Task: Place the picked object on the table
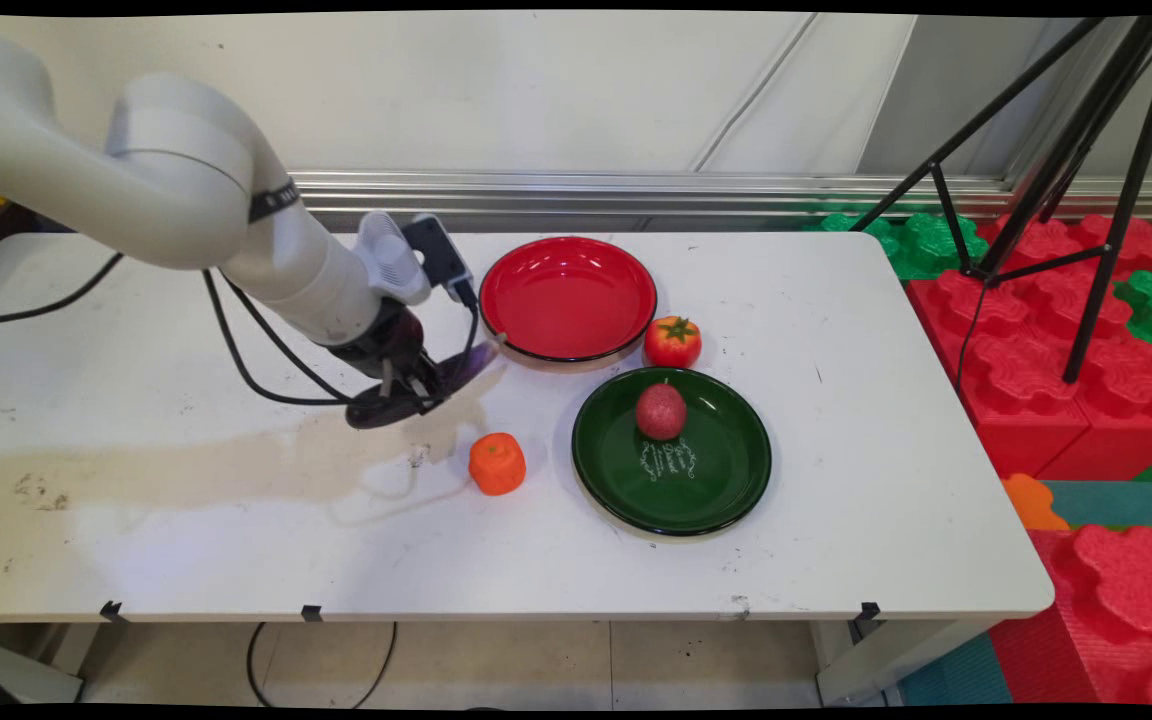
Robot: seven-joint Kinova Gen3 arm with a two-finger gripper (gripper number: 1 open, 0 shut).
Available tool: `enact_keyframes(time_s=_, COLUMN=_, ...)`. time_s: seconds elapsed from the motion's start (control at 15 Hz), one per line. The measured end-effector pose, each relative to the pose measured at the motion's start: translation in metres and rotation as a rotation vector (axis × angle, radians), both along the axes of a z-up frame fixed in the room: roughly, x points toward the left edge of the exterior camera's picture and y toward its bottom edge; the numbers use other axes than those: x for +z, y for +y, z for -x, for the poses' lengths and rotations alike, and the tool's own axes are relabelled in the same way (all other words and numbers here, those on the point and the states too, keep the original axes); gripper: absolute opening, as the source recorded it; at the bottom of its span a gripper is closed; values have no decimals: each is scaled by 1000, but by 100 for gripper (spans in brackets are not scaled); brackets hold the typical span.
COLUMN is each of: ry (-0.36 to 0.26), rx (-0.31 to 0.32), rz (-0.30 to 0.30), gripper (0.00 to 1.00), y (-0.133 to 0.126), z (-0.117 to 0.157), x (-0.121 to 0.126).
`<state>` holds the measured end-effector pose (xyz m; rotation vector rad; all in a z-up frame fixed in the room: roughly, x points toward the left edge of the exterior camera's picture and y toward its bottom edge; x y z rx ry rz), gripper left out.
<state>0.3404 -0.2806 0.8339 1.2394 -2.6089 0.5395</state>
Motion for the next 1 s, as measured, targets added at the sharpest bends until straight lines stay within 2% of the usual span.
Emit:
enact_keyframes(time_s=0.53, ry=6, rx=-63, rz=3, gripper=0, y=-19, z=-1, x=-24)
enact_keyframes(time_s=0.6, ry=7, rx=-68, rz=3, gripper=100, y=-21, z=-1, x=-26)
enact_keyframes(time_s=1.0, ry=7, rx=-118, rz=8, gripper=100, y=-28, z=-6, x=-27)
